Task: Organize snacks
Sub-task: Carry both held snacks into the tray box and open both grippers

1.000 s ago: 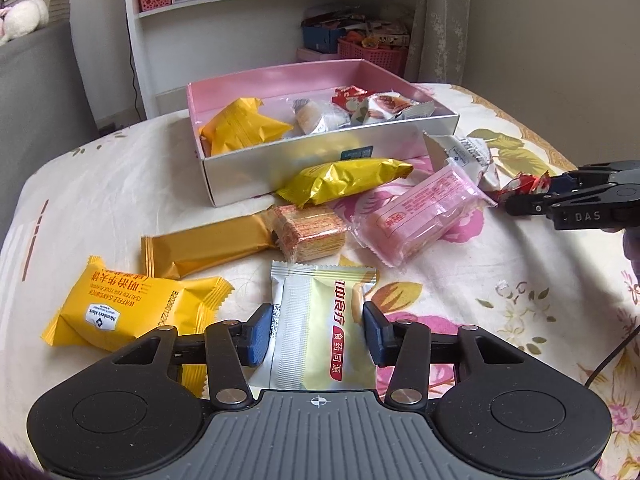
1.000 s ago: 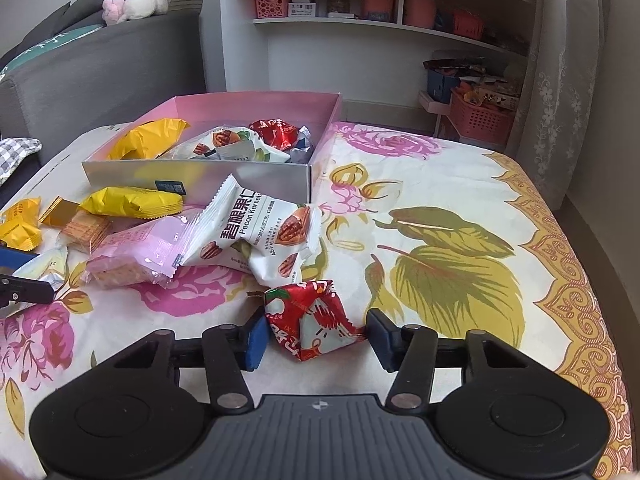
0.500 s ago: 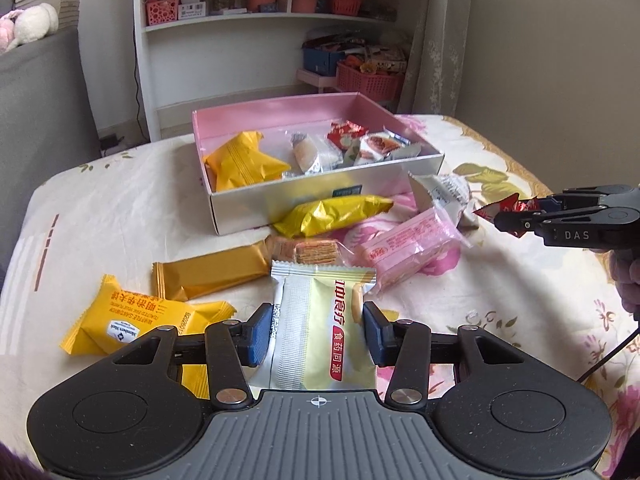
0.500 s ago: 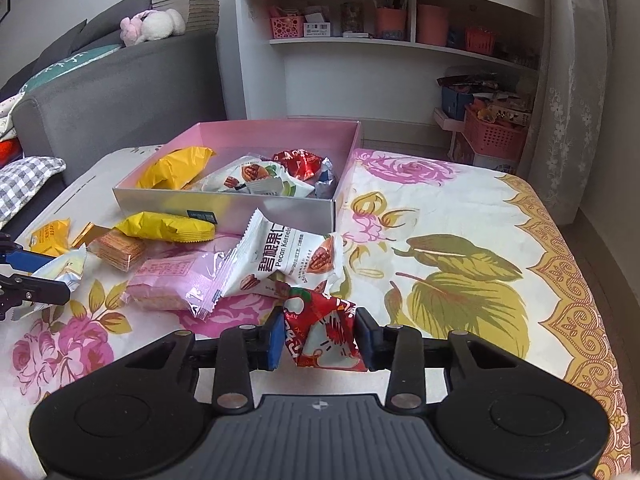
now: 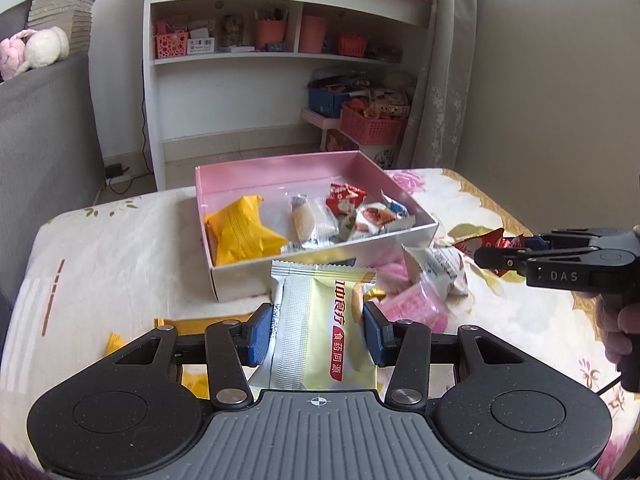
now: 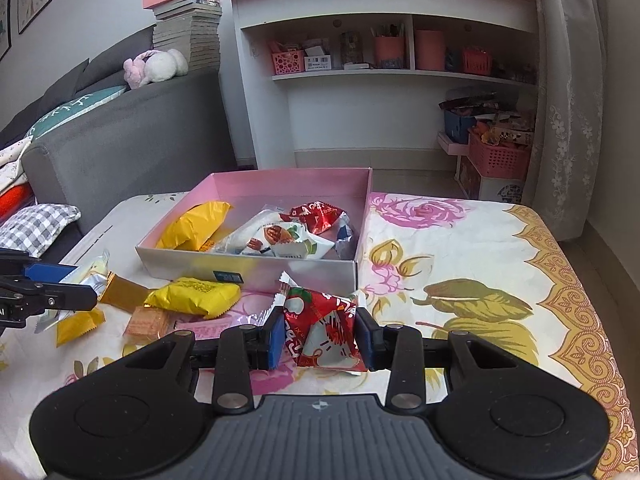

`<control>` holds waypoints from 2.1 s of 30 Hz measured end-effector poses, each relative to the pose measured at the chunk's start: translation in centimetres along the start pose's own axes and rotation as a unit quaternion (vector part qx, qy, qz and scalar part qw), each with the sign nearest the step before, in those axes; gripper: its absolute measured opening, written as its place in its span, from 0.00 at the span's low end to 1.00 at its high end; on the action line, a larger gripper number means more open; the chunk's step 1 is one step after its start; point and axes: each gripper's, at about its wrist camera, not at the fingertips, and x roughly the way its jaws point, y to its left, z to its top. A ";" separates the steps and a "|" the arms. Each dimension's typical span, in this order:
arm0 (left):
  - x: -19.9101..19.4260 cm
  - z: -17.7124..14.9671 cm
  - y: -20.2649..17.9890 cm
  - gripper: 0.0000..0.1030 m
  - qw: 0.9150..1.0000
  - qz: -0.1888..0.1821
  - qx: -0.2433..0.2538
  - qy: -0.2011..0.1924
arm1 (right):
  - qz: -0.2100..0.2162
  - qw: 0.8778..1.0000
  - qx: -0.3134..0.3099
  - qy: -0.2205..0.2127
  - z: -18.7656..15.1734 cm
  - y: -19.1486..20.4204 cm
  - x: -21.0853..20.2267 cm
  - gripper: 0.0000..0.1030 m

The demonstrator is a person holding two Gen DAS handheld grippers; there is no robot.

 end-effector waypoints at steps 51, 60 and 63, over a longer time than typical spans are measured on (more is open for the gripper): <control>13.6 7.2 0.9 0.83 0.997 0.060 -0.039 -0.012 | 0.008 0.990 0.141 -0.027 7.1 -2.4 10.1 0.60; 10.8 6.8 0.1 0.87 0.998 0.053 -0.043 -0.012 | -0.008 0.993 0.117 -0.032 7.7 -2.1 7.3 0.74; 9.4 6.5 0.0 0.91 0.997 0.051 -0.049 -0.014 | -0.012 0.993 0.108 -0.034 7.7 -1.8 6.0 0.82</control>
